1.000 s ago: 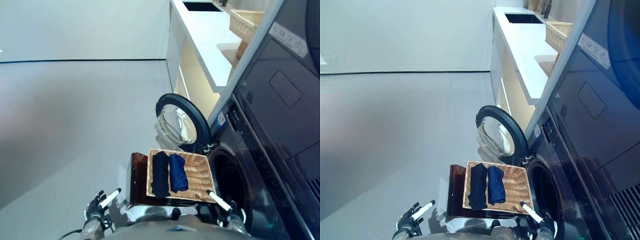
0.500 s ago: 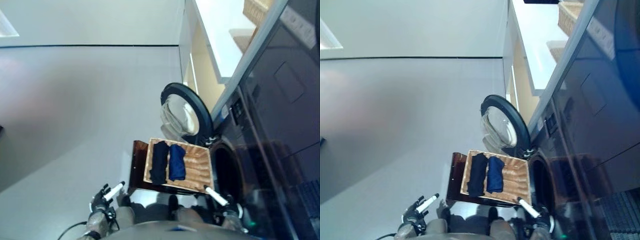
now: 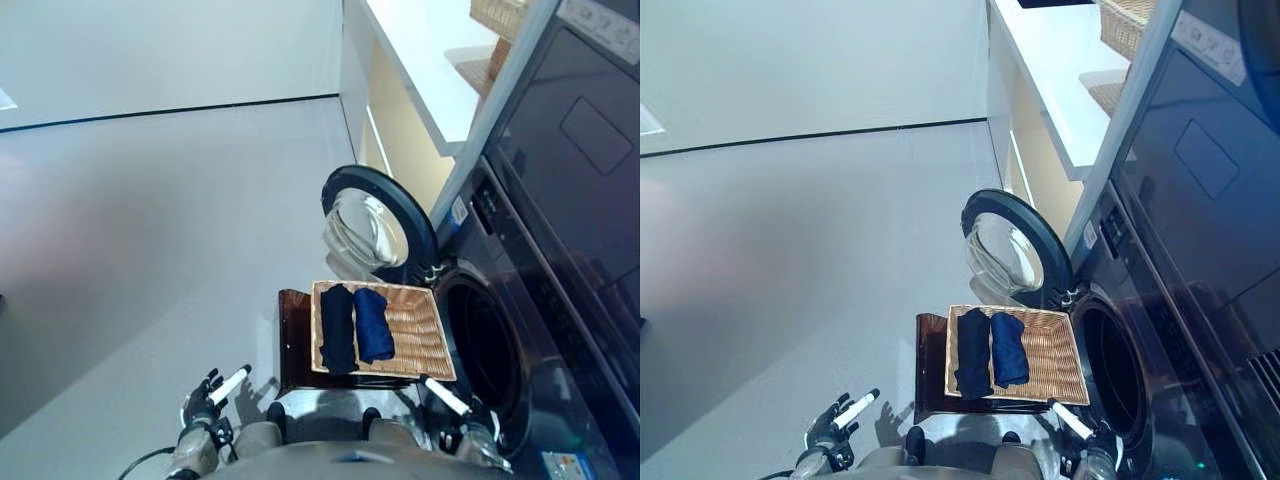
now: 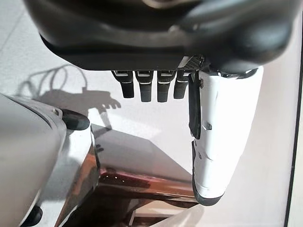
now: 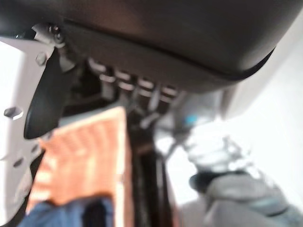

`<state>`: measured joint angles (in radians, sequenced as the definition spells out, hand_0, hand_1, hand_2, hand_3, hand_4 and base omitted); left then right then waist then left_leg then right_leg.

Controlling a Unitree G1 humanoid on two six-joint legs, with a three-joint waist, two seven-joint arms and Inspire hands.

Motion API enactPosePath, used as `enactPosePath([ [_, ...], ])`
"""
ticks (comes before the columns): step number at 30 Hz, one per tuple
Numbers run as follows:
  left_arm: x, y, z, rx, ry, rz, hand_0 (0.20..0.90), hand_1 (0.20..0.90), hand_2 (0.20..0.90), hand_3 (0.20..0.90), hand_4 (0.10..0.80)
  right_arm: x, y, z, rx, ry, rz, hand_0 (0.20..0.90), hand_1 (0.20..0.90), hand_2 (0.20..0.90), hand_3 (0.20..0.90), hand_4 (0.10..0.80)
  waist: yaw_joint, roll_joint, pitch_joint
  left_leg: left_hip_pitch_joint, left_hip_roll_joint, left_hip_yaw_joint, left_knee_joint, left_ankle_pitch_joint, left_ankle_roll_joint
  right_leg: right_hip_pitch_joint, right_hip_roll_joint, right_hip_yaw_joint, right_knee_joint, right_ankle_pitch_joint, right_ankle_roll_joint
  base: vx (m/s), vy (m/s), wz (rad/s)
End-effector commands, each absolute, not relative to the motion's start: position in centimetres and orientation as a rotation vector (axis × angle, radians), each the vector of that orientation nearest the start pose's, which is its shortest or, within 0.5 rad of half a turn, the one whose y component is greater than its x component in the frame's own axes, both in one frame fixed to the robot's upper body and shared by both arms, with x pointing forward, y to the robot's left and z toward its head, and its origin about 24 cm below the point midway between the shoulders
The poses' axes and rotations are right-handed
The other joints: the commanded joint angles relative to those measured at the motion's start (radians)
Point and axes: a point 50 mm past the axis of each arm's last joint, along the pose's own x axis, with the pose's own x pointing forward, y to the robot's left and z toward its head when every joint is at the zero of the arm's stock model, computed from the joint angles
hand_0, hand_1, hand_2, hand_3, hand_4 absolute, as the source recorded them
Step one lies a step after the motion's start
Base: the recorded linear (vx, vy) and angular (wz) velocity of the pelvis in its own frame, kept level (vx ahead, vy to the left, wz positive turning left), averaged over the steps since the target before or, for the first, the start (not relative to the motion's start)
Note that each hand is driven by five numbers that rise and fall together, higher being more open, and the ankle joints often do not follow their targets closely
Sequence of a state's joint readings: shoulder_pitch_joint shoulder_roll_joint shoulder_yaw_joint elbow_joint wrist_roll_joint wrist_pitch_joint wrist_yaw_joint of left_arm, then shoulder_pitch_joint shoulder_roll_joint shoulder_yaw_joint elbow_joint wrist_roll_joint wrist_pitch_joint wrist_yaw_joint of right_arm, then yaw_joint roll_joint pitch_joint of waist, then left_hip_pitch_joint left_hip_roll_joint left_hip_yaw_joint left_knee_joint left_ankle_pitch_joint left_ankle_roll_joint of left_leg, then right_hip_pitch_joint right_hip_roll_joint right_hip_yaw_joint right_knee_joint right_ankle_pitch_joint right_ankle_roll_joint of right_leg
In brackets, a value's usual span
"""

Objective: Pick up the clothes and place them into the washing machine

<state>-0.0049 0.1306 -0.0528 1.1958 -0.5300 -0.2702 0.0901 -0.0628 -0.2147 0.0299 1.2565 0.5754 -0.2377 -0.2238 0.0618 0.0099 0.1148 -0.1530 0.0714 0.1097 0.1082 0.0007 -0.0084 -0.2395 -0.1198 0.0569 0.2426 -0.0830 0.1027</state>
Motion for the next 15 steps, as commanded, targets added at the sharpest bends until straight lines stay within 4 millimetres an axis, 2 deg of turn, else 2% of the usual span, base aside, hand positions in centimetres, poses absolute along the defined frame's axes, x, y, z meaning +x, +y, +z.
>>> enactPosePath([
  [1, 16.5, 24.0, -12.0, -0.188, 0.629, 0.487, 0.900, 0.900, 0.900, 0.900, 0.800, 19.9, -25.6, -10.5, 0.064, 0.634, -0.574, 0.900, 0.900, 0.900, 0.900, 0.800, 0.032, -0.039, 0.069, -0.128, 0.019, -0.030, 0.047, 0.078, -0.067, 0.156, -0.090, 0.002, -0.173, 0.124, 0.062, -0.244, 0.025, -0.40],
  [5, 18.5, 24.0, -10.6, -0.190, 0.536, 0.455, 0.900, 0.900, 0.900, 0.900, 0.800, 24.2, -25.4, -7.5, -0.069, 0.515, -0.492, 0.900, 0.900, 0.900, 0.900, 0.800, 0.056, -0.050, 0.121, -0.233, 0.018, -0.025, 0.070, 0.088, -0.070, 0.065, -0.098, -0.024, -0.196, 0.178, 0.074, -0.166, -0.011, -0.11],
  [8, 19.3, 23.7, -10.0, -0.194, 0.497, 0.438, 0.900, 0.900, 0.900, 0.900, 0.800, 26.6, -25.5, -5.4, -0.126, 0.434, -0.479, 0.900, 0.900, 0.900, 0.900, 0.800, 0.062, -0.051, 0.138, -0.264, 0.017, -0.030, 0.036, 0.113, -0.076, 0.034, -0.101, -0.052, -0.226, 0.200, 0.078, -0.054, 0.007, 0.07],
  [12, 20.3, 23.1, -8.9, -0.200, 0.433, 0.397, 0.900, 0.900, 0.900, 0.900, 0.800, 29.9, -26.8, -1.4, -0.193, 0.297, -0.501, 0.900, 0.900, 0.900, 0.900, 0.800, 0.070, -0.046, 0.168, -0.321, 0.010, -0.035, 0.011, 0.141, -0.092, -0.016, -0.110, -0.073, -0.239, 0.220, 0.083, -0.085, 0.008, 0.17],
  [15, 20.6, 22.7, -8.3, -0.202, 0.400, 0.362, 0.900, 0.900, 0.900, 0.900, 0.800, 31.5, -28.7, 1.5, -0.264, 0.233, -0.544, 0.900, 0.900, 0.900, 0.900, 0.800, 0.075, -0.035, 0.192, -0.369, 0.002, -0.043, 0.032, 0.139, -0.096, -0.051, -0.117, -0.081, -0.227, 0.223, 0.085, -0.078, 0.022, 0.22],
])
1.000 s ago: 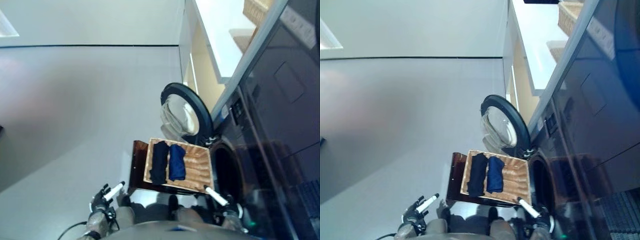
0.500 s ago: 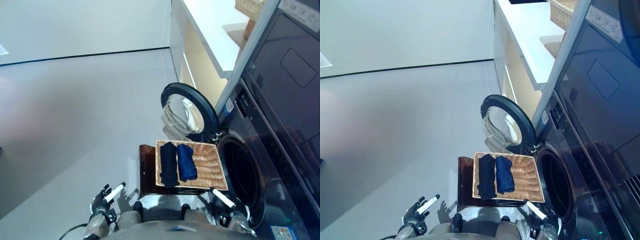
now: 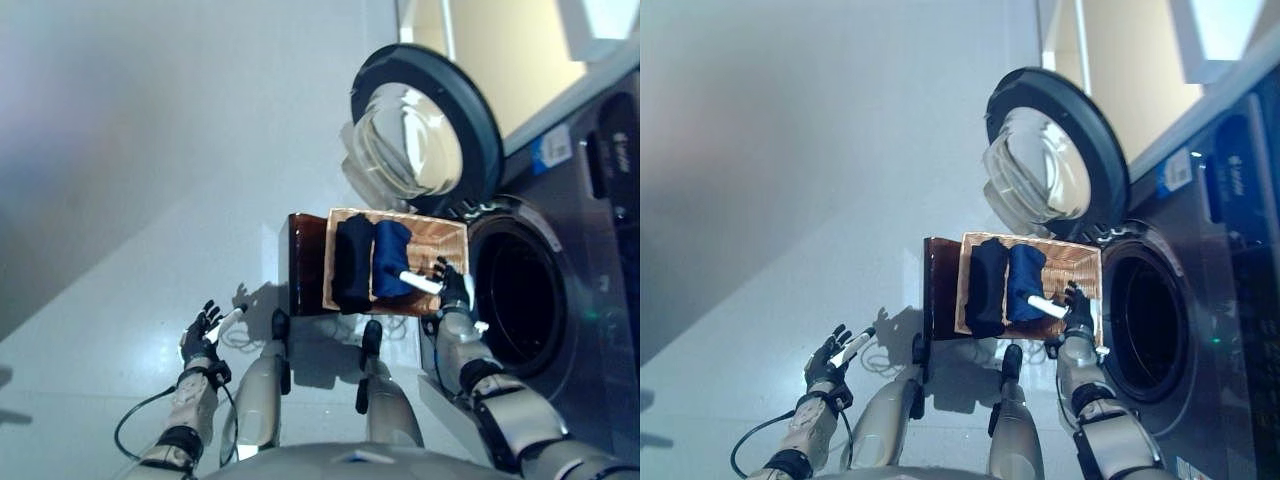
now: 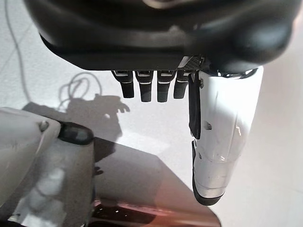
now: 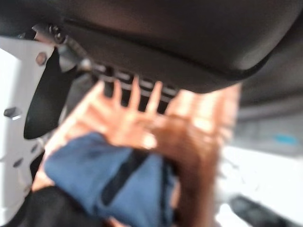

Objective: Pick up the clothes and place them into the washing machine

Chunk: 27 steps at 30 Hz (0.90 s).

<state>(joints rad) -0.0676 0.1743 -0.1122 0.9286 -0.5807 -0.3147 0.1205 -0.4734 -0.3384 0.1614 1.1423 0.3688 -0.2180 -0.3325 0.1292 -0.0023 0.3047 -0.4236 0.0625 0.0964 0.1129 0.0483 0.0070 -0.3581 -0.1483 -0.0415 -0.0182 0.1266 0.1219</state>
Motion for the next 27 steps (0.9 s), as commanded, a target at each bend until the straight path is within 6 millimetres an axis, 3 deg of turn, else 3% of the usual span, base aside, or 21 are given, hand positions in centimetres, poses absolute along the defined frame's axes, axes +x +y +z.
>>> enactPosePath([
  [1, 20.7, 22.6, -8.1, -0.199, 0.388, 0.350, 0.900, 0.900, 0.900, 0.900, 0.800, 32.0, -29.4, 2.5, -0.300, 0.210, -0.560, 0.900, 0.900, 0.900, 0.900, 0.800, 0.011, -0.020, 0.012, -0.110, 0.010, -0.033, 0.037, 0.088, -0.110, 0.058, -0.090, 0.015, 0.039, 0.015, 0.068, -0.083, 0.031, 0.07],
  [5, 21.3, 22.2, -7.4, -0.206, 0.354, 0.328, 0.900, 0.900, 0.900, 0.900, 0.800, 34.0, -30.5, 6.4, -0.386, 0.127, -0.606, 0.900, 0.900, 0.900, 0.900, 0.800, 0.013, -0.014, 0.047, -0.166, 0.006, -0.031, 0.123, 0.048, -0.097, 0.009, -0.087, 0.033, 0.095, 0.009, 0.069, -0.105, 0.061, 0.03],
  [6, 21.8, 21.9, -7.2, -0.208, 0.352, 0.327, 0.900, 0.900, 0.900, 0.900, 0.800, 35.0, -29.9, 7.8, -0.452, 0.094, -0.591, 0.900, 0.900, 0.900, 0.900, 0.800, 0.007, -0.012, 0.065, -0.190, 0.008, -0.029, 0.156, 0.035, -0.089, -0.028, -0.079, 0.047, 0.140, -0.001, 0.064, -0.138, 0.114, -0.04],
  [8, 22.6, 21.4, -6.9, -0.210, 0.343, 0.325, 0.900, 0.900, 0.900, 0.900, 0.800, 35.9, -28.8, 8.4, -0.528, 0.088, -0.550, 0.900, 0.900, 0.900, 0.900, 0.800, 0.000, -0.011, 0.079, -0.216, 0.009, -0.030, 0.197, 0.018, -0.087, -0.075, -0.068, 0.056, 0.191, -0.017, 0.058, -0.095, 0.070, -0.20],
  [11, 23.7, 20.9, -6.7, -0.216, 0.340, 0.324, 0.900, 0.900, 0.900, 0.900, 0.800, 36.9, -26.7, 8.2, -0.650, 0.112, -0.466, 0.900, 0.900, 0.900, 0.900, 0.800, -0.009, -0.011, 0.092, -0.252, 0.015, -0.033, 0.268, -0.015, -0.083, -0.140, -0.059, 0.066, 0.274, -0.044, 0.049, -0.052, 0.028, -0.18],
  [15, 24.1, 20.3, -6.7, -0.218, 0.349, 0.320, 0.900, 0.900, 0.900, 0.900, 0.800, 37.2, -25.9, 7.8, -0.709, 0.145, -0.459, 0.900, 0.900, 0.900, 0.900, 0.800, -0.008, -0.003, 0.092, -0.289, 0.015, -0.040, 0.348, -0.057, -0.078, -0.181, -0.055, 0.077, 0.345, -0.077, 0.040, -0.018, 0.028, 0.01],
  [21, 24.5, 20.0, -6.8, -0.180, 0.367, 0.317, 0.900, 0.900, 0.900, 0.900, 0.800, 36.8, -26.9, 7.3, -0.825, 0.228, -0.524, 0.900, 0.900, 0.900, 0.900, 0.800, 0.009, 0.026, 0.079, -0.338, 0.014, -0.049, 0.447, -0.102, -0.072, -0.240, -0.058, 0.079, 0.448, -0.120, 0.033, -0.006, 0.031, -0.02],
  [27, 24.9, 20.3, -6.5, -0.176, 0.362, 0.334, 0.900, 0.900, 0.900, 0.900, 0.800, 36.9, -28.1, 8.6, -0.902, 0.223, -0.573, 0.900, 0.900, 0.900, 0.900, 0.800, 0.001, 0.034, 0.088, -0.378, 0.016, -0.052, 0.545, -0.147, -0.068, -0.302, -0.056, 0.096, 0.581, -0.171, 0.016, -0.008, 0.010, -0.01],
])
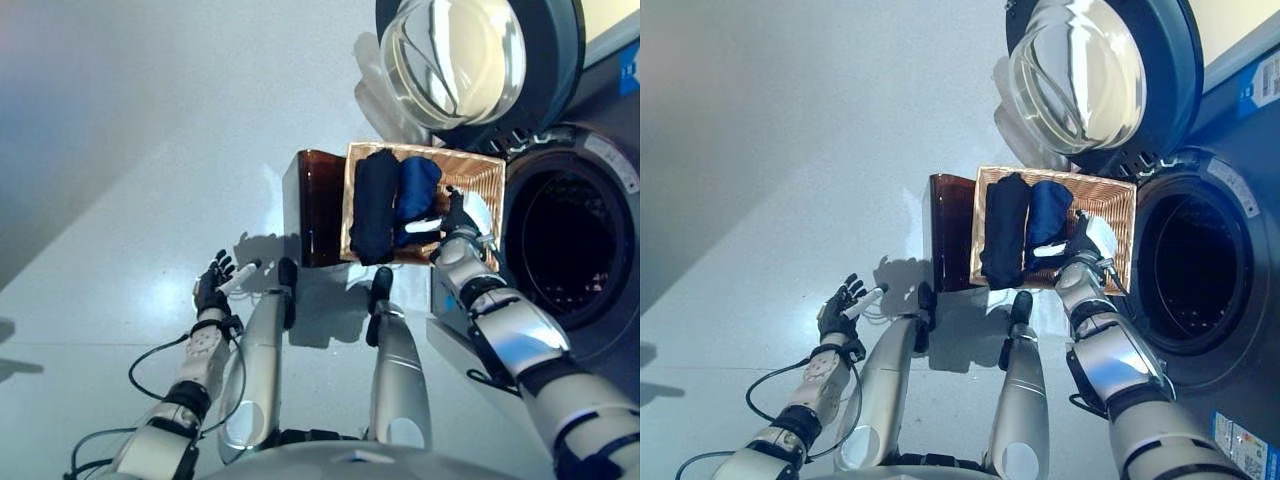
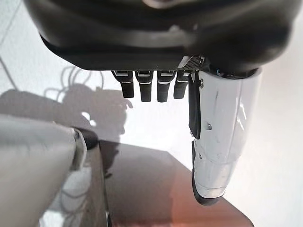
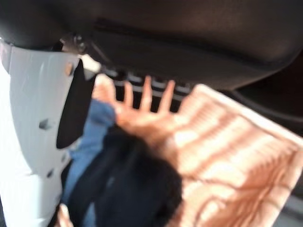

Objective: Pick up the clothes and place them into the washing machine

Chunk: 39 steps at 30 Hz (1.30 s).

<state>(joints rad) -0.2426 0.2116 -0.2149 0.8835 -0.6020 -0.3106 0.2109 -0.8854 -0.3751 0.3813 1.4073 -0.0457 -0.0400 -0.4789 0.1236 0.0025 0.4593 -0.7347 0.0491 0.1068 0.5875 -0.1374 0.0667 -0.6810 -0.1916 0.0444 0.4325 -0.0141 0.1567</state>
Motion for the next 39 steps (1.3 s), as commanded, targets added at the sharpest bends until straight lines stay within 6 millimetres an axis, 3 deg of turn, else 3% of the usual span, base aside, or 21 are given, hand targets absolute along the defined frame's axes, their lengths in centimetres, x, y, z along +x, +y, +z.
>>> enactPosePath([
  [1, 24.8, 20.3, -6.6, -0.178, 0.369, 0.340, 0.900, 0.900, 0.900, 0.900, 0.800, 36.9, -28.2, 8.7, -0.908, 0.218, -0.578, 0.900, 0.900, 0.900, 0.900, 0.800, 0.005, 0.028, -0.067, -0.075, 0.032, -0.058, 0.084, 0.034, -0.128, 0.012, -0.013, 0.010, 0.144, -0.035, -0.020, 0.000, 0.000, 0.00],
  [10, 24.8, 19.7, -7.0, -0.206, 0.395, 0.353, 0.900, 0.900, 0.900, 0.900, 0.800, 37.8, -26.0, 8.9, -0.918, 0.179, -0.504, 0.900, 0.900, 0.900, 0.900, 0.800, -0.019, 0.027, -0.067, -0.106, 0.028, -0.066, 0.129, 0.016, -0.128, -0.032, -0.013, 0.019, 0.210, -0.063, -0.035, -0.001, 0.001, 0.00],
  [13, 25.0, 19.2, -6.9, -0.210, 0.392, 0.324, 0.900, 0.900, 0.900, 0.900, 0.800, 37.4, -27.1, 8.4, -0.956, 0.255, -0.518, 0.900, 0.900, 0.900, 0.900, 0.800, 0.000, 0.044, -0.080, -0.125, 0.018, -0.073, 0.135, 0.017, -0.127, -0.043, -0.021, 0.009, 0.219, -0.069, -0.035, -0.009, -0.021, 0.06],
  [14, 25.1, 18.8, -6.6, -0.213, 0.370, 0.289, 0.900, 0.900, 0.900, 0.900, 0.800, 36.8, -28.6, 8.3, -0.957, 0.317, -0.556, 0.900, 0.900, 0.900, 0.900, 0.800, 0.020, 0.062, -0.087, -0.138, 0.009, -0.076, 0.140, 0.019, -0.124, -0.049, -0.028, 0.005, 0.228, -0.076, -0.035, -0.012, -0.025, 0.08],
  [18, 24.7, 18.5, -6.5, -0.211, 0.368, 0.241, 0.900, 0.900, 0.900, 0.900, 0.800, 35.1, -30.9, 7.0, -0.954, 0.449, -0.597, 0.900, 0.900, 0.900, 0.900, 0.800, 0.057, 0.093, -0.092, -0.150, -0.006, -0.084, 0.152, 0.019, -0.118, -0.056, -0.042, -0.006, 0.256, -0.094, -0.037, 0.001, -0.007, 0.24],
  [22, 24.6, 18.4, -6.5, -0.207, 0.368, 0.224, 0.900, 0.900, 0.900, 0.900, 0.800, 33.8, -32.1, 5.7, -0.901, 0.521, -0.626, 0.900, 0.900, 0.900, 0.900, 0.800, 0.074, 0.111, -0.097, -0.164, -0.015, -0.086, 0.163, 0.015, -0.110, -0.066, -0.052, -0.012, 0.275, -0.103, -0.037, 0.009, -0.007, 0.16],
  [27, 24.3, 18.6, -6.6, -0.204, 0.365, 0.216, 0.900, 0.900, 0.900, 0.900, 0.800, 33.5, -32.9, 5.8, -0.856, 0.512, -0.630, 0.900, 0.900, 0.900, 0.900, 0.800, 0.087, 0.126, -0.100, -0.177, -0.025, -0.093, 0.177, 0.012, -0.102, -0.077, -0.063, -0.013, 0.303, -0.118, -0.037, 0.012, -0.009, 0.18],
  [39, 24.7, 17.7, -5.5, -0.236, 0.312, 0.172, 0.900, 0.900, 0.900, 0.900, 0.800, 34.3, -34.0, 8.6, -0.895, 0.466, -0.664, 0.900, 0.900, 0.900, 0.900, 0.800, 0.097, 0.137, -0.096, -0.242, -0.045, -0.103, 0.233, 0.000, -0.099, -0.137, -0.078, -0.012, 0.383, -0.145, -0.044, -0.004, -0.001, 0.08],
])
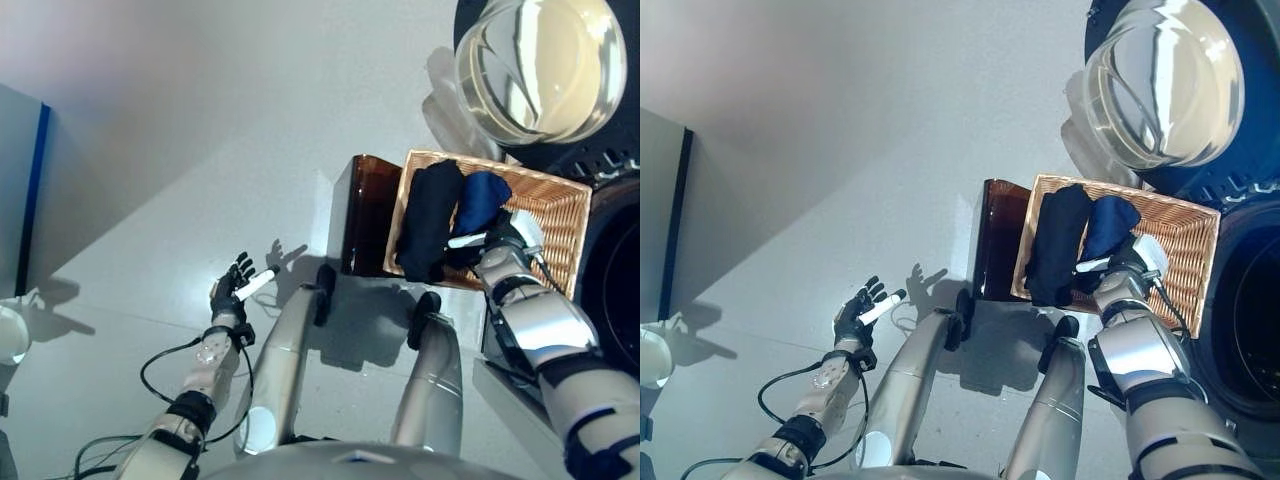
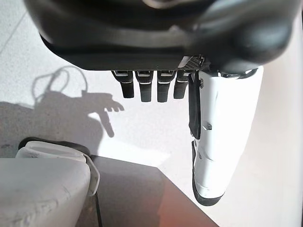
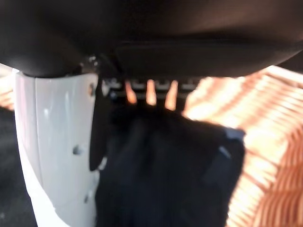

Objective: Pick up the clothes and place them into the washing machine

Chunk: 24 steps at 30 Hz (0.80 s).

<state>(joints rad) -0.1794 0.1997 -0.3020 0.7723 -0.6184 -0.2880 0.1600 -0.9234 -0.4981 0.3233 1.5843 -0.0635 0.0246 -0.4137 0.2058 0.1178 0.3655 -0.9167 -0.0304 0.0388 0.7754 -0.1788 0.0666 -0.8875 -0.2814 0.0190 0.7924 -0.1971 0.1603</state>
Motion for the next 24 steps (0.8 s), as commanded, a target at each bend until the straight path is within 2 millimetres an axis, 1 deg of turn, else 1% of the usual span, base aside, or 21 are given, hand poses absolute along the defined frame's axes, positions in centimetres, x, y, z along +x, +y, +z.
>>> enactPosePath([
  [1, 24.6, 17.7, -5.5, -0.235, 0.314, 0.172, 0.900, 0.900, 0.900, 0.900, 0.800, 34.4, -33.9, 8.7, -0.904, 0.469, -0.658, 0.505, 0.505, 0.505, 0.505, 0.518, 0.014, 0.021, -0.002, -0.062, 0.035, -0.036, 0.047, 0.040, -0.099, 0.067, 0.013, 0.013, 0.027, 0.036, -0.049, 0.005, 0.005, 0.05],
  [2, 24.6, 17.7, -5.5, -0.239, 0.313, 0.174, 0.900, 0.900, 0.900, 0.900, 0.800, 34.5, -34.0, 8.9, -0.916, 0.472, -0.658, 0.200, 0.200, 0.200, 0.200, 0.300, 0.013, 0.020, 0.000, -0.065, 0.036, -0.034, 0.052, 0.038, -0.099, 0.063, 0.012, 0.012, 0.032, 0.033, -0.049, 0.000, 0.000, 0.00],
  [7, 24.4, 17.8, -5.8, -0.242, 0.332, 0.190, 0.900, 0.900, 0.900, 0.900, 0.800, 34.8, -33.4, 9.1, -0.937, 0.469, -0.646, 0.200, 0.200, 0.200, 0.200, 0.300, 0.006, 0.018, 0.005, -0.069, 0.035, -0.033, 0.058, 0.035, -0.096, 0.054, 0.013, 0.014, 0.040, 0.031, -0.052, 0.000, 0.000, 0.00],
  [11, 24.6, 17.6, -5.6, -0.246, 0.323, 0.186, 0.900, 0.900, 0.900, 0.900, 0.800, 34.8, -33.3, 8.8, -0.924, 0.472, -0.651, 0.200, 0.200, 0.200, 0.200, 0.300, 0.003, 0.016, 0.003, -0.067, 0.036, -0.032, 0.053, 0.033, -0.094, 0.053, 0.012, 0.009, 0.043, 0.025, -0.054, 0.000, 0.000, 0.00],
  [18, 24.5, 17.7, -5.4, -0.242, 0.315, 0.179, 0.900, 0.900, 0.900, 0.900, 0.800, 34.2, -33.6, 8.1, -0.896, 0.502, -0.672, 0.200, 0.200, 0.200, 0.200, 0.300, 0.004, 0.012, -0.004, -0.060, 0.037, -0.033, 0.048, 0.031, -0.094, 0.060, 0.010, 0.004, 0.040, 0.020, -0.057, 0.000, 0.000, 0.00],
  [21, 24.3, 18.0, -5.4, -0.237, 0.312, 0.183, 0.900, 0.900, 0.900, 0.900, 0.800, 33.7, -34.1, 7.7, -0.865, 0.524, -0.691, 0.200, 0.200, 0.200, 0.200, 0.300, 0.007, 0.014, -0.006, -0.045, 0.039, -0.030, 0.030, 0.035, -0.094, 0.068, 0.007, 0.006, 0.032, 0.023, -0.055, 0.000, 0.000, 0.00],
  [24, 24.2, 18.4, -5.4, -0.238, 0.307, 0.189, 0.900, 0.900, 0.900, 0.900, 0.800, 33.2, -34.8, 7.6, -0.775, 0.515, -0.742, 0.200, 0.200, 0.200, 0.200, 0.300, 0.008, 0.018, -0.010, -0.030, 0.042, -0.025, 0.016, 0.038, -0.095, 0.079, 0.007, 0.008, 0.021, 0.026, -0.054, 0.000, 0.000, 0.00],
])
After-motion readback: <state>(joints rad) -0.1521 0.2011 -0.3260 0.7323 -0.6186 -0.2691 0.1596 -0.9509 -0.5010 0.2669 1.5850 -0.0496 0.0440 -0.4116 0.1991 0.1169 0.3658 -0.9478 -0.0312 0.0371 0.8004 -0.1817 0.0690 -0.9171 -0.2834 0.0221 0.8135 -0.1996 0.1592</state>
